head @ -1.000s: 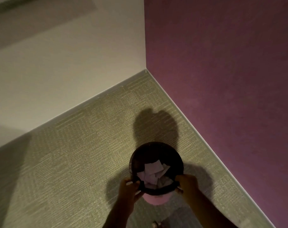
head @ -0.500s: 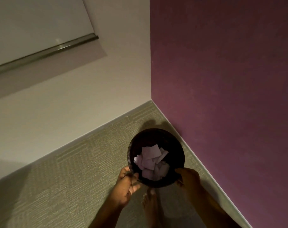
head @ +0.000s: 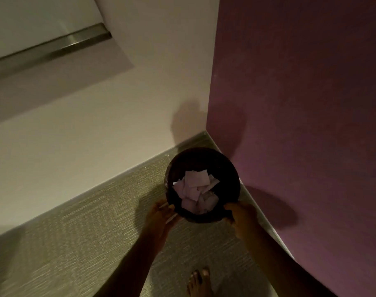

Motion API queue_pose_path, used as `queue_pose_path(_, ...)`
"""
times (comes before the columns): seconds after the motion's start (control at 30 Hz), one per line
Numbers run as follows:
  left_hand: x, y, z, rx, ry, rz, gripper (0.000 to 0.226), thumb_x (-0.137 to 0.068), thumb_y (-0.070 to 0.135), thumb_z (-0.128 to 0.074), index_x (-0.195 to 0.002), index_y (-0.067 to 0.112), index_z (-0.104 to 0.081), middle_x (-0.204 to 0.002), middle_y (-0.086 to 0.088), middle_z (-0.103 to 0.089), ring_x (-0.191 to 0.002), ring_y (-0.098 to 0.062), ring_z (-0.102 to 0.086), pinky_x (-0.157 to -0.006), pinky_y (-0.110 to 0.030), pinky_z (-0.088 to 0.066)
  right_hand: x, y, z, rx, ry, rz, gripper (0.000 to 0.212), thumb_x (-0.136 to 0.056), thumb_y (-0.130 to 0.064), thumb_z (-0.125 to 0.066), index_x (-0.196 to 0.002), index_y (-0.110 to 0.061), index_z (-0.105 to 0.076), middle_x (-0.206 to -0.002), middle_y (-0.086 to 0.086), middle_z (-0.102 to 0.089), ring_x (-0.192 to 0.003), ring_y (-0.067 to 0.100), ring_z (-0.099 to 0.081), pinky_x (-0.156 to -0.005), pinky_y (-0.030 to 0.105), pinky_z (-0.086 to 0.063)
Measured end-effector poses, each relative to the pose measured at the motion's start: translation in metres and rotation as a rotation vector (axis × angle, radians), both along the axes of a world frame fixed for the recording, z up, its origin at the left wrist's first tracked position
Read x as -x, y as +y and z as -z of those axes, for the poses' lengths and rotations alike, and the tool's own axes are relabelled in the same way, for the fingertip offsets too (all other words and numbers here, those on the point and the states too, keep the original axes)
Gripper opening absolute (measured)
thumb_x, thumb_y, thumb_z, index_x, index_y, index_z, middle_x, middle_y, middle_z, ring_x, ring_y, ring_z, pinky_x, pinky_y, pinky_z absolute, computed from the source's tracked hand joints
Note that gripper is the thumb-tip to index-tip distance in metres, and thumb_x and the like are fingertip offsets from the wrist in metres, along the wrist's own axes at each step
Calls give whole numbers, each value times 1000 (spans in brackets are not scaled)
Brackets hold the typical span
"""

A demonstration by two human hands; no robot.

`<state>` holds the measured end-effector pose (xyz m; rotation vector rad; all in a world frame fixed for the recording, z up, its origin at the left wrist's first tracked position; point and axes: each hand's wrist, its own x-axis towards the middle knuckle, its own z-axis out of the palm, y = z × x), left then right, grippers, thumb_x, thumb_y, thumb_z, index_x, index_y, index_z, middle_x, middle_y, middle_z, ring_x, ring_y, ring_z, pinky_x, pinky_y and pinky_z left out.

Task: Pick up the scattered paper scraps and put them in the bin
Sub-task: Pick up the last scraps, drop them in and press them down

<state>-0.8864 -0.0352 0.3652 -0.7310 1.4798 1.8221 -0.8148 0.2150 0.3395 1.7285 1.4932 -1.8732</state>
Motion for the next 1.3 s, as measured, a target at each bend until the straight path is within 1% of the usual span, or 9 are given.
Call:
queue_pose_path(0.13,30,20,4,-56,-30,-13,40,-101,-6,-56,-136,12,-63,-132,-11,-74,-122,-30,-72,-98,-47,-58,49,8,14,27,24,82,9,-93,7,-70,-88,-1,-70,-83,20,-70,-77,36,-66,-78,48,-55)
queue_pose_path(0.27,51,42,14,-78,-43,-5,51,-101,-6,-53,-142,23,-59,-136,-6,-72,-122,-28,-72,-102,-51,-57,89,18,39,22,35,115,12,-93,6,-71,-105,7,-70,-90,25,-70,-77,35,-66,-70,43,-55)
queue_pose_path(0.4,70,59,21,-77,-48,23,57,-103,0,-49,-150,32,-51,-142,-6,-68,-126,-27,-69,-108,-55,-54,118,24,58,80,20,159,14,-95,8,-70,-108,3,-68,-87,22,-68,-77,37,-68,-86,52,-59)
queue_pose_path(0.5,84,72,23,-94,-54,35,63,-105,5,-49,-159,34,-40,-145,-5,-65,-131,-27,-65,-110,-54,-52,134,29,70,114,22,195,18,-96,7,-69,-114,3,-69,-87,19,-66,-83,37,-68,-90,50,-58)
queue_pose_path(0.7,111,88,34,-82,-78,66,89,-94,-15,-47,-164,39,-32,-152,-4,-59,-133,-26,-62,-105,-52,-56,155,34,88,132,65,248,18,-97,7,-67,-113,-2,-67,-95,18,-67,-86,35,-71,-101,57,-58)
queue_pose_path(0.87,127,95,40,-90,-85,68,95,-92,-18,-47,-164,40,-30,-156,-4,-56,-135,-25,-61,-105,-51,-57,169,40,97,148,77,277,21,-98,7,-67,-116,-3,-66,-118,25,-68,-80,30,-67,-97,52,-60)
queue_pose_path(1.07,139,104,44,-82,-79,61,95,-88,-18,-48,-163,38,-34,-147,-2,-62,-129,-25,-64,-107,-52,-55,178,44,99,155,114,304,39,-96,9,-67,-134,1,-66,-122,23,-67,-87,31,-69,-67,37,-58)
queue_pose_path(1.23,145,106,47,-85,-79,57,97,-89,-20,-46,-164,39,-30,-143,0,-63,-130,-24,-62,-111,-54,-50,189,43,102,168,141,323,38,-96,11,-66,-133,1,-67,-123,24,-67,-86,30,-69,-82,43,-60)
queue_pose_path(1.3,150,106,51,-89,-79,53,96,-89,-20,-47,-162,40,-33,-145,-1,-62,-131,-25,-61,-109,-53,-52,193,42,100,177,146,324,35,-97,10,-67,-130,0,-68,-117,22,-67,-84,29,-68,-79,43,-60)
